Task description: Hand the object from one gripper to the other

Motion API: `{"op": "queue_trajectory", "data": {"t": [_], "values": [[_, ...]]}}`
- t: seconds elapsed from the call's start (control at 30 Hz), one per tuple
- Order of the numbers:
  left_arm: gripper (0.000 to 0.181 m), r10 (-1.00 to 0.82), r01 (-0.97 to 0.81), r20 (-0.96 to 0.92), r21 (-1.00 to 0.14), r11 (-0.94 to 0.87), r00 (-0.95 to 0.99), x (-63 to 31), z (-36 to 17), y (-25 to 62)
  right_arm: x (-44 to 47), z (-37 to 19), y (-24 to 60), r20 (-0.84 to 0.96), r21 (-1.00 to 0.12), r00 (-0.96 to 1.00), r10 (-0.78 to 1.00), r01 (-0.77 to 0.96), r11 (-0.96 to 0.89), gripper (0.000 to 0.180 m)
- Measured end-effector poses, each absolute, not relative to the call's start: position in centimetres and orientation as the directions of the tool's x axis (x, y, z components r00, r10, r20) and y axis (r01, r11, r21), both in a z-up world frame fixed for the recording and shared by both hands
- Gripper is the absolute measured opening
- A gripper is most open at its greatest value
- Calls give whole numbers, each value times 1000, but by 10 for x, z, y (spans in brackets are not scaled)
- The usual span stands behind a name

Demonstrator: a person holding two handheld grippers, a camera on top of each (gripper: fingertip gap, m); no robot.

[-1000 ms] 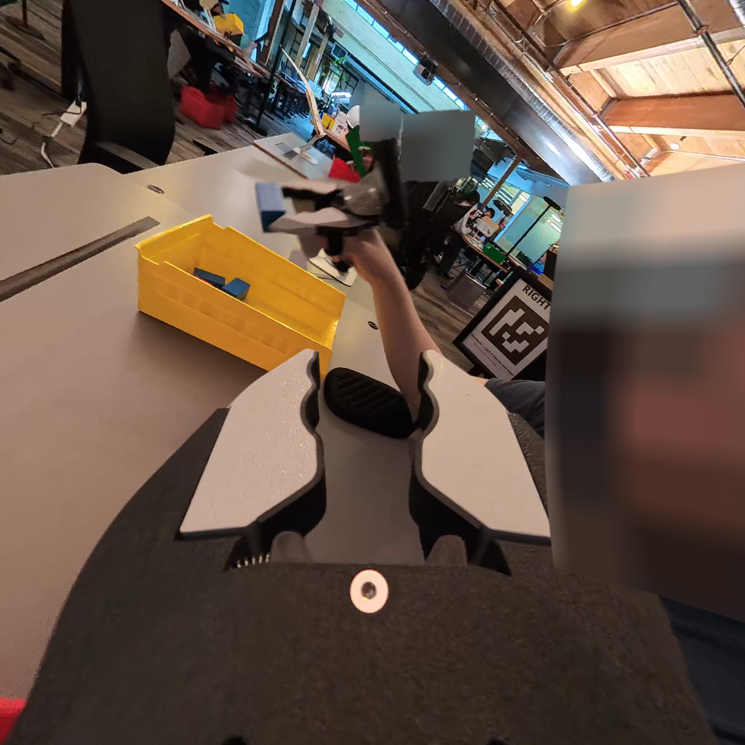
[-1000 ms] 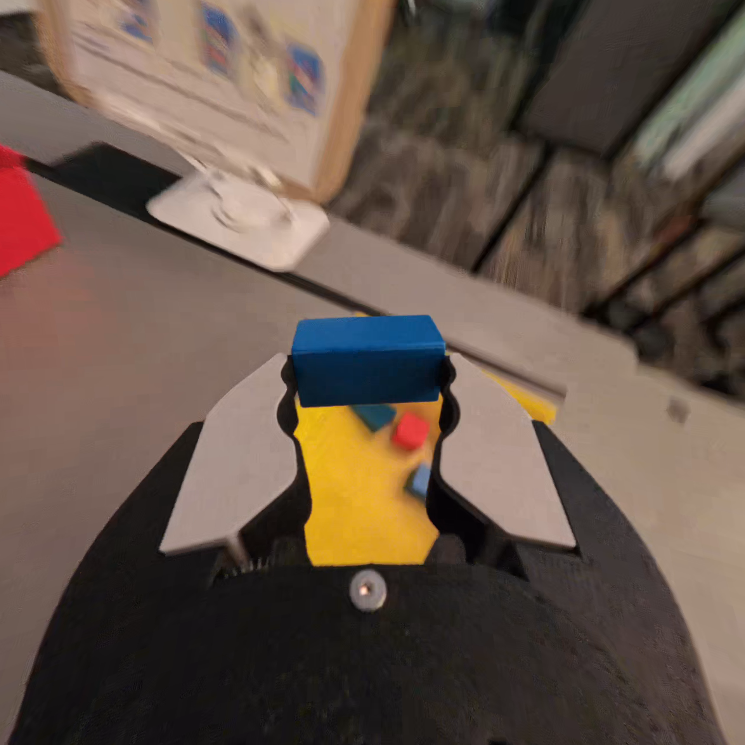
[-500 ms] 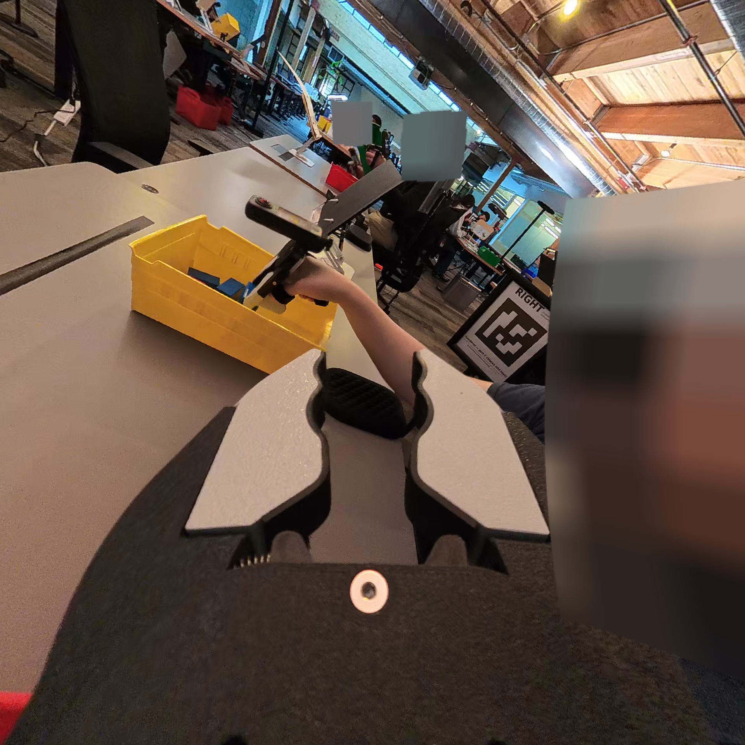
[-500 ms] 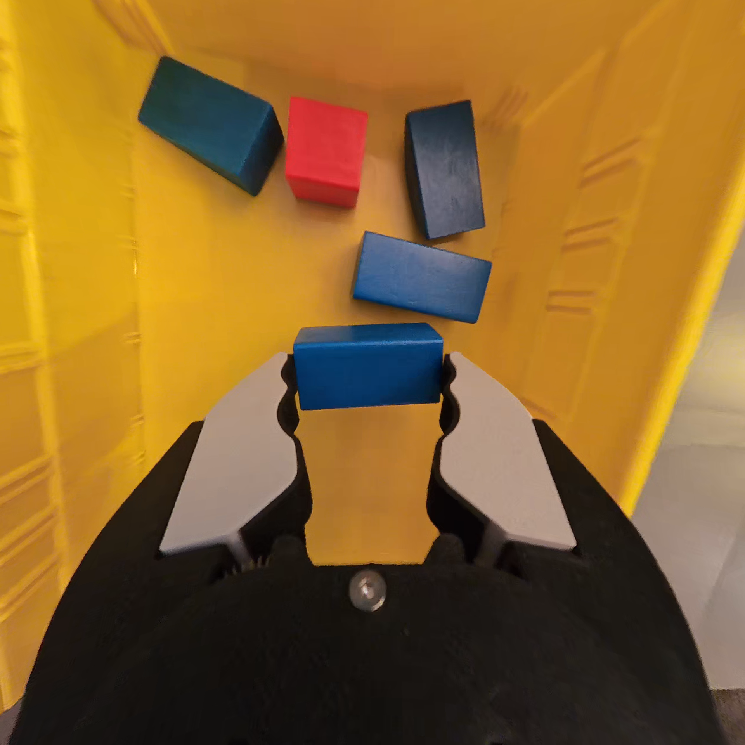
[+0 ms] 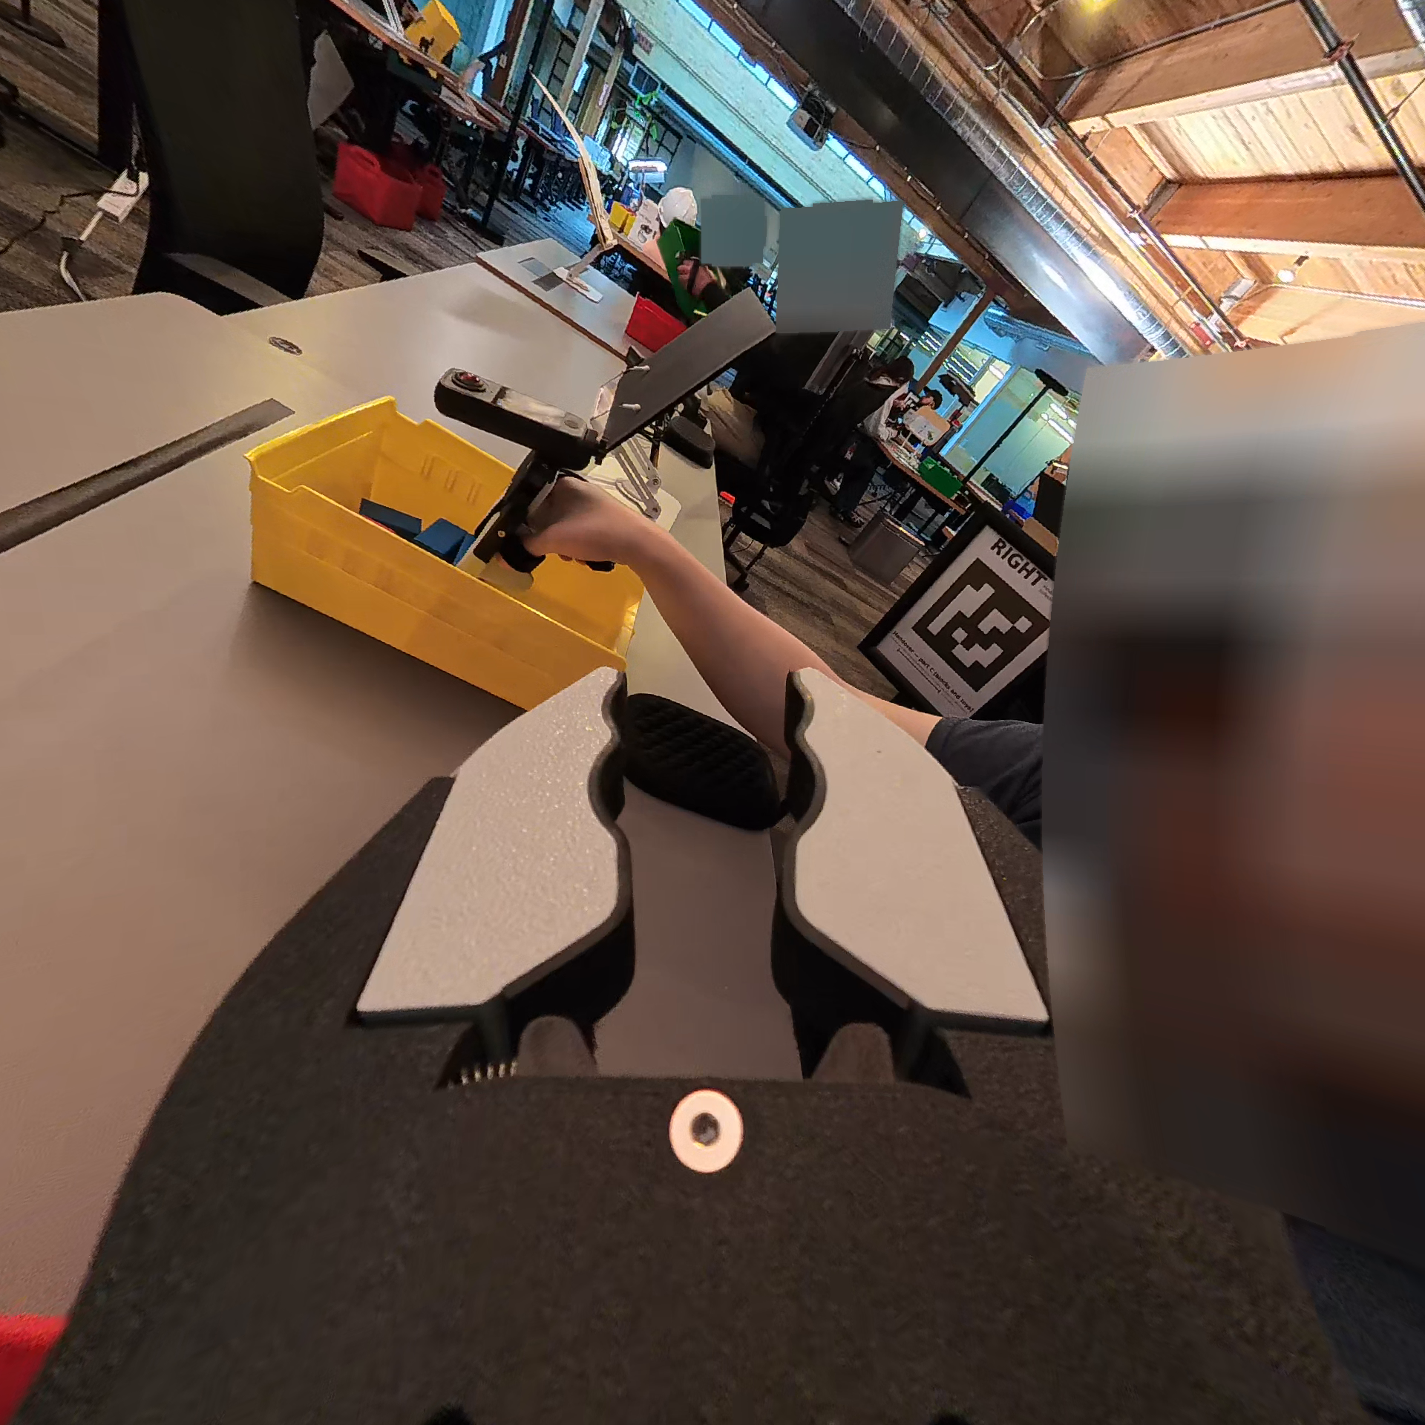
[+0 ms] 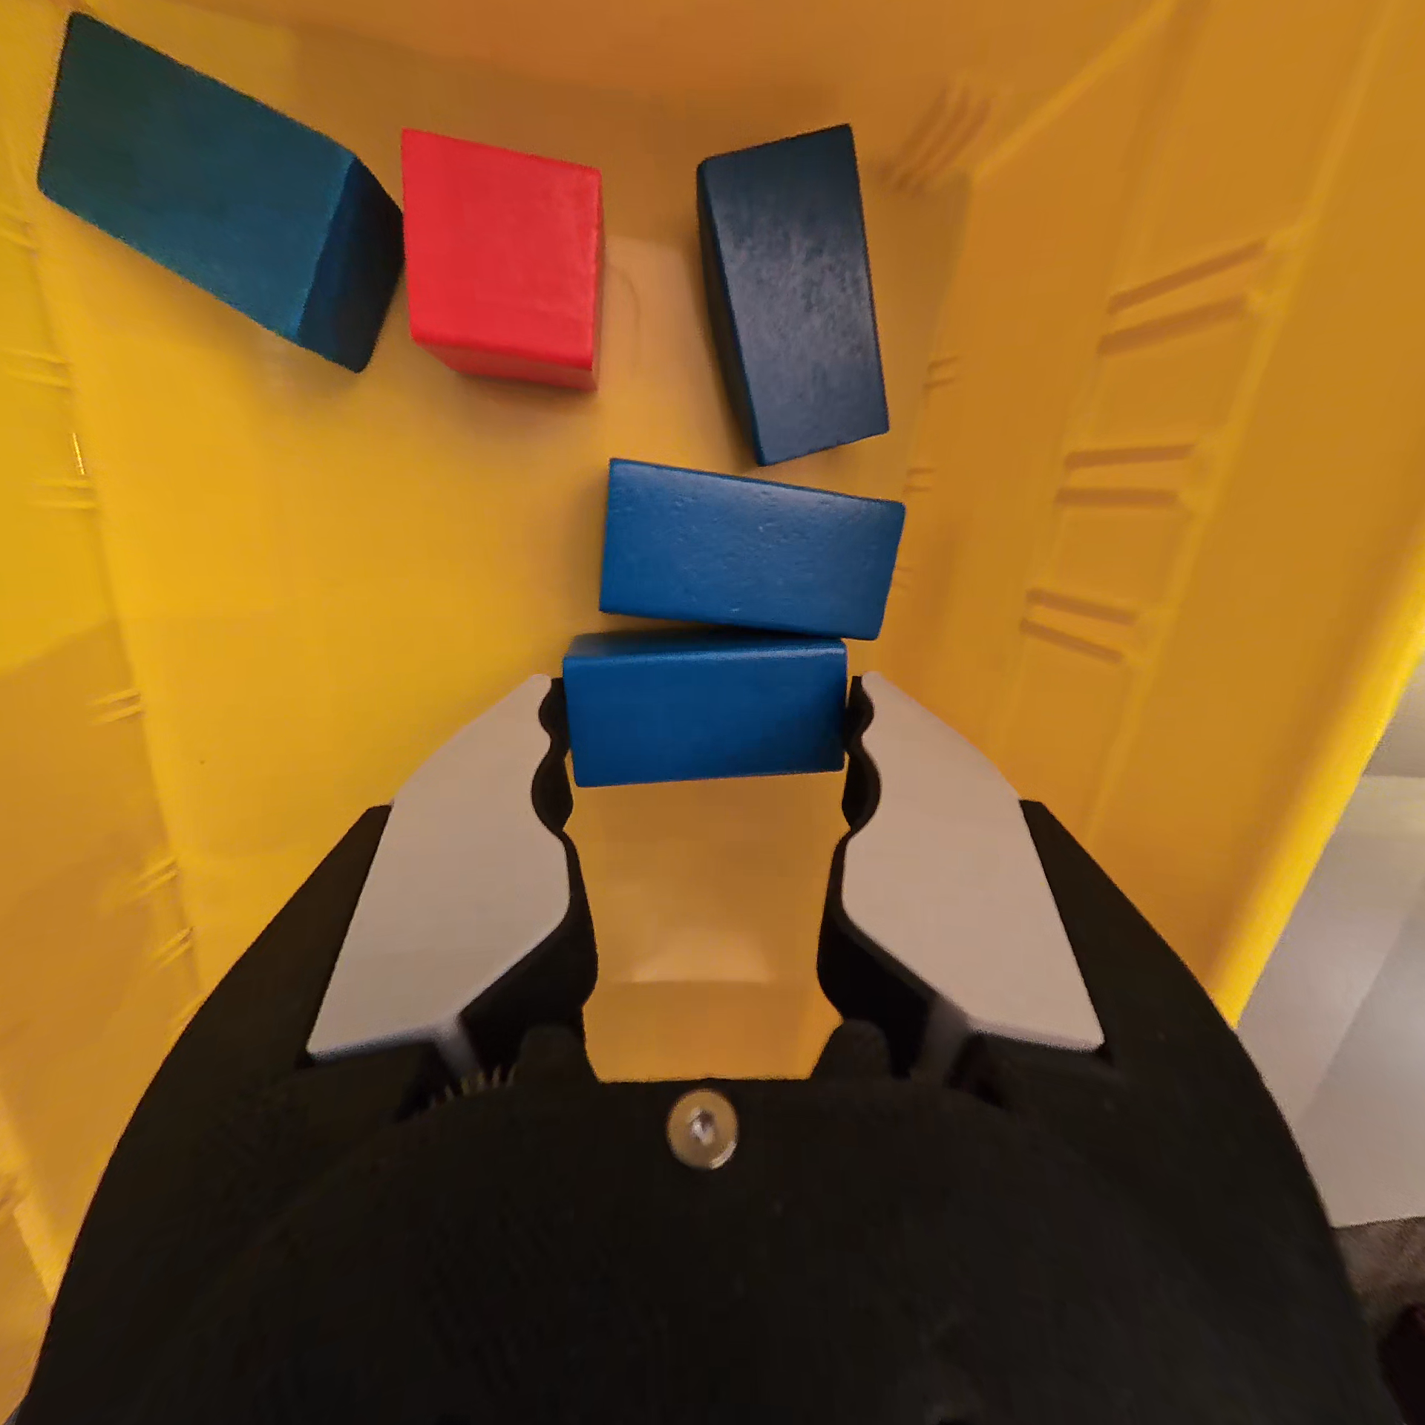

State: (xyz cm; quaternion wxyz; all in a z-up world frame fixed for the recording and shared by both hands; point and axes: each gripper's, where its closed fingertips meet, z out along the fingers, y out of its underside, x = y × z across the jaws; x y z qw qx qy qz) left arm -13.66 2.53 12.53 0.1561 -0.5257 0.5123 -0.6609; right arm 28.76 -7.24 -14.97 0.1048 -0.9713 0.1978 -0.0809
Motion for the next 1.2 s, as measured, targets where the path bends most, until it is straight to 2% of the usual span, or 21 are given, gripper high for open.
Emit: {"op": "queue_trajectory", "data": {"t": [0.77, 1.2], "values": [[37, -749, -292, 532, -846, -447, -395, -146, 132, 33, 290, -154, -74, 86, -184, 914, -397, -377, -908, 71], [36, -753, -281, 523, -851, -443, -398, -150, 135, 33, 290, -154, -72, 100, -203, 916, -388, -363, -909, 71]]}}
